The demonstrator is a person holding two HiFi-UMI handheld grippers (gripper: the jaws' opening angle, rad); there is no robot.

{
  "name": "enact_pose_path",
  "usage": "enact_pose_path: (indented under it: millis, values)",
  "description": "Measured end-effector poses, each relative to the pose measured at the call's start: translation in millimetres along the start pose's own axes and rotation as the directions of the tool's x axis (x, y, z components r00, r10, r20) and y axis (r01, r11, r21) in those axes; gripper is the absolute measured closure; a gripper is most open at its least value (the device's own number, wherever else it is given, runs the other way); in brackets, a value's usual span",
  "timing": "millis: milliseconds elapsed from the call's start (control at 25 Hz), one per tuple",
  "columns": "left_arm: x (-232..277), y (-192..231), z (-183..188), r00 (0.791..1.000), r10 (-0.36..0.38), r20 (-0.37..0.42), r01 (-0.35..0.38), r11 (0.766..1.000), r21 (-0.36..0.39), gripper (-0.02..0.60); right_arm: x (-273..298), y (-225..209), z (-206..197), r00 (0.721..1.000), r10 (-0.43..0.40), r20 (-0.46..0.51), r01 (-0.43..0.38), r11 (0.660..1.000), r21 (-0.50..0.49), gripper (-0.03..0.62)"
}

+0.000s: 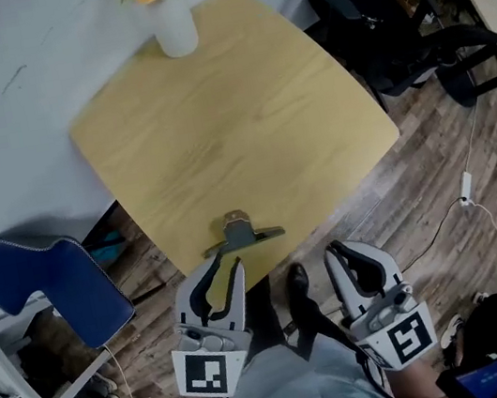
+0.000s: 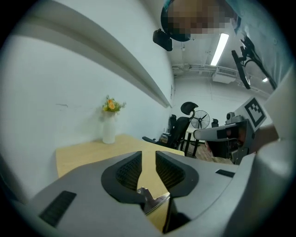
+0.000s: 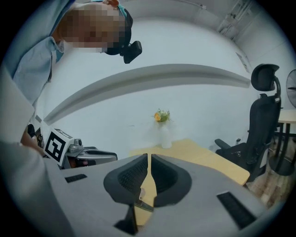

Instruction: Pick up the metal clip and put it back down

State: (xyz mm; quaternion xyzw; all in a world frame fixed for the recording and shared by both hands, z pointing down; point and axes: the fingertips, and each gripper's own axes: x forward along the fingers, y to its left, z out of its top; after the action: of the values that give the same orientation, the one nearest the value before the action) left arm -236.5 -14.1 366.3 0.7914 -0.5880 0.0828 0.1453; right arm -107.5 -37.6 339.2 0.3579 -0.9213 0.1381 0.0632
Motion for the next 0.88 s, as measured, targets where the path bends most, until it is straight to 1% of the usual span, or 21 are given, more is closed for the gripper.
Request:
enact_pose_path:
  millis: [40, 160, 240, 360, 520, 560, 640, 760, 880]
  values:
    - [10, 6, -13, 1.0, -0.023, -0.021, 0.022, 1.0, -0.012, 0.465, 5, -3, -11, 1.0, -0.007, -0.023, 0.007, 1.0, 0.013, 0.543]
    - [33, 17, -50, 0.992, -0.086, -0.09, 0.082, 0.995, -0.049, 0.399, 13, -9, -40, 0.997, -0.026, -0.075, 0.03, 0.998, 0.05, 0.543]
    - [45, 23, -73, 0.984, -0.12, -0.135, 0.112, 0.991, -0.069, 0.391, 18, -14, -54, 0.995, -0.045, -0.093, 0.053, 0.996, 0.078, 0.543]
    - [59, 29, -104, 0.967, -0.163, -0.194, 0.147, 0.985, -0.093, 0.39, 25, -17, -78, 0.99, -0.049, -0.131, 0.064, 0.991, 0.113, 0.543]
    - [76, 39, -137, 0.948, -0.194, -0.254, 0.17, 0.979, -0.111, 0.39, 38, -26, -108, 0.982, -0.059, -0.18, 0.088, 0.984, 0.156, 0.543]
    - [80, 41, -142, 0.943, -0.204, -0.263, 0.182, 0.978, -0.106, 0.391, 42, -28, -114, 0.98, -0.061, -0.188, 0.093, 0.982, 0.164, 0.543]
    - [88, 41, -149, 0.927, -0.241, -0.287, 0.232, 0.97, -0.069, 0.391, 50, -34, -124, 0.978, -0.063, -0.197, 0.098, 0.98, 0.175, 0.543]
    - [95, 37, -156, 0.895, -0.3, -0.331, 0.318, 0.948, 0.001, 0.391, 57, -39, -133, 0.978, -0.062, -0.199, 0.1, 0.977, 0.187, 0.543]
    - [95, 33, -157, 0.869, -0.331, -0.367, 0.376, 0.925, 0.058, 0.391, 58, -36, -136, 0.977, -0.033, -0.211, 0.076, 0.977, 0.199, 0.543]
